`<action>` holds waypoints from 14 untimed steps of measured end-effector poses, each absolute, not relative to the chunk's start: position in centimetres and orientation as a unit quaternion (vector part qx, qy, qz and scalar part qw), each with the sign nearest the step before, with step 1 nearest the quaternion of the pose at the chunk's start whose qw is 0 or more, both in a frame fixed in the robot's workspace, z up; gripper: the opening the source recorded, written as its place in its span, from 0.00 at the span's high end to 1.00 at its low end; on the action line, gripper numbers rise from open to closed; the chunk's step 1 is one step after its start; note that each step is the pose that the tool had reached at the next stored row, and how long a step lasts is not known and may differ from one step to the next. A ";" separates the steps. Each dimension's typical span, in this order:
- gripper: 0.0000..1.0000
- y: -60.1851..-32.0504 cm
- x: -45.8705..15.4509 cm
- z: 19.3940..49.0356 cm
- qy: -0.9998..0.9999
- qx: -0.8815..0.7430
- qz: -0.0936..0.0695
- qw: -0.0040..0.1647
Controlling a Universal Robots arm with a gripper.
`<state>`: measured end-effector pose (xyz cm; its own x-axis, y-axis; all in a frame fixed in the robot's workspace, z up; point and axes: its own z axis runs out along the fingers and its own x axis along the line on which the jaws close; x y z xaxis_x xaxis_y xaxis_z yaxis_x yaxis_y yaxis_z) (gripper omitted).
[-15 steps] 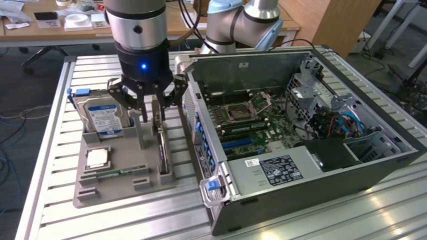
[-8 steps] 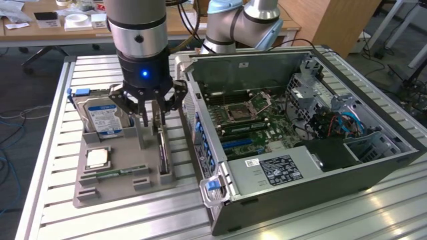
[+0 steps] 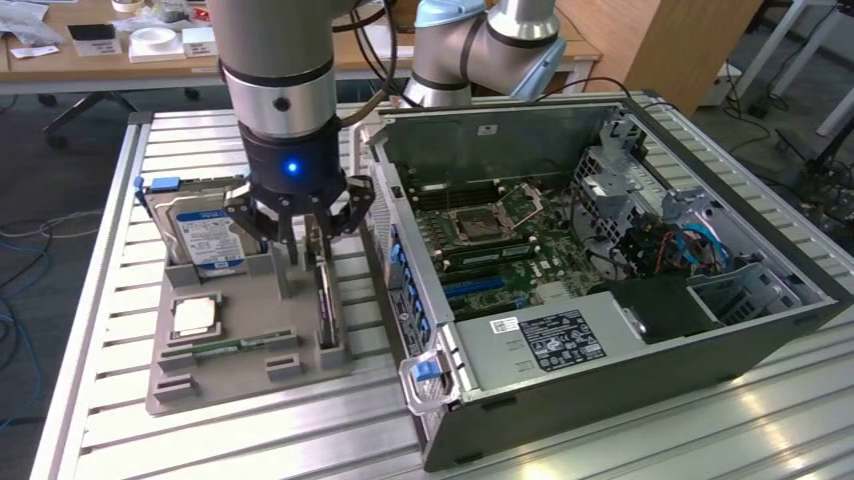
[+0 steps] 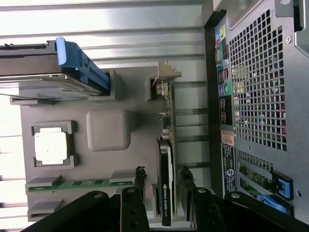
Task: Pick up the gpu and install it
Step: 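Pick up the gpu and move the gpu toward the slot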
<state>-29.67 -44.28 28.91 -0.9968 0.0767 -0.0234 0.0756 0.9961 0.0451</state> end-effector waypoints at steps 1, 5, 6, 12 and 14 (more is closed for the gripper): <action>0.58 -44.3 -29.7 28.8 0.999 0.038 0.022 0.013; 0.58 -44.3 -29.7 28.2 0.999 0.038 0.022 0.013; 0.58 -44.3 -29.7 28.1 0.999 0.038 0.022 0.013; 0.58 -44.3 -29.7 27.2 0.999 0.038 0.022 0.013; 0.58 -44.3 -29.5 27.2 0.999 0.038 0.022 0.012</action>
